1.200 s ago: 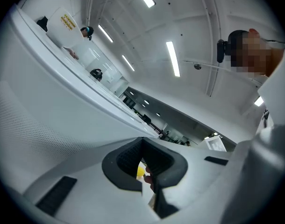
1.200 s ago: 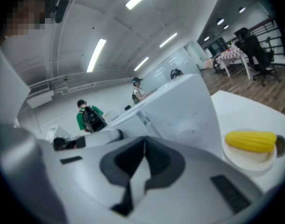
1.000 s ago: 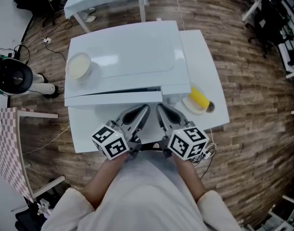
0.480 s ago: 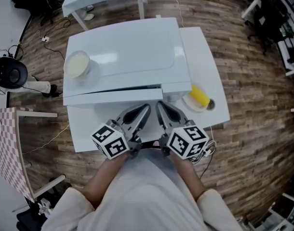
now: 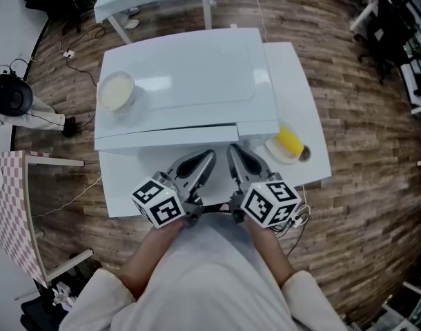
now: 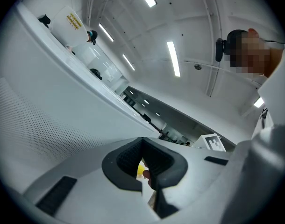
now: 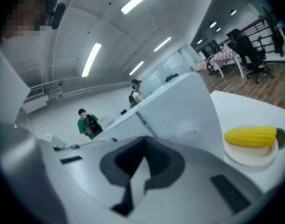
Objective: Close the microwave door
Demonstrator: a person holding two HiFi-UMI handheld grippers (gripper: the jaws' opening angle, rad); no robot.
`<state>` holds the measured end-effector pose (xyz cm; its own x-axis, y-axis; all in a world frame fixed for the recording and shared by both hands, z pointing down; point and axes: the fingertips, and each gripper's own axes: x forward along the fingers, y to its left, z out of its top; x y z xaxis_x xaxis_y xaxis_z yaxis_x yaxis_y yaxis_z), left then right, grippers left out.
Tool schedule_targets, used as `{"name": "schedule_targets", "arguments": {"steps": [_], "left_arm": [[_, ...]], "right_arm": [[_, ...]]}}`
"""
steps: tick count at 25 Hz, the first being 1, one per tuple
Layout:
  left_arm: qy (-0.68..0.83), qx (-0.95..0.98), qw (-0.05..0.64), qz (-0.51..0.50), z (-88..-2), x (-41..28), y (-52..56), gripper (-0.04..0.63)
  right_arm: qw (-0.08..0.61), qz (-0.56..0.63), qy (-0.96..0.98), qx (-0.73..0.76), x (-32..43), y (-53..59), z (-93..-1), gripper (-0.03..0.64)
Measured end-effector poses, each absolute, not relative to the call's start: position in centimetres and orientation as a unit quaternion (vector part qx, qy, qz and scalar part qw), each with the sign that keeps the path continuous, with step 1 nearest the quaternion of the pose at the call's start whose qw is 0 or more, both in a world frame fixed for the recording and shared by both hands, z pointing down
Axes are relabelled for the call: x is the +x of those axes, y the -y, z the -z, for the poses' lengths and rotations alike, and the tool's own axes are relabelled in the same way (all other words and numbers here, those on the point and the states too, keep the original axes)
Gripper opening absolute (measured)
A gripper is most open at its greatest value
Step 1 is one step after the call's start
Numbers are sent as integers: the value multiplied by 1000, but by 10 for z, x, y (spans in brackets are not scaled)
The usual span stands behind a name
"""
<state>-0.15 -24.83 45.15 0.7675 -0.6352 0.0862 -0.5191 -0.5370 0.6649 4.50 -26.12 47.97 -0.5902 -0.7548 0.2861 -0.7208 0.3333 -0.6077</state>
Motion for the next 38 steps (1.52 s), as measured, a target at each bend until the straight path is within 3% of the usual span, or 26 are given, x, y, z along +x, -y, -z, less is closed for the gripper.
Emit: {"name": "schedule_targets", "arguments": {"steps": [16, 38], "left_arm": [[334, 877, 337, 81, -446, -2, 247, 18], [344, 883, 306, 91, -425, 0, 199, 18]], "right_arm": [[11, 341, -827, -448, 43, 273, -482, 23], [-22, 261, -854, -450, 52, 208, -446, 23]]}}
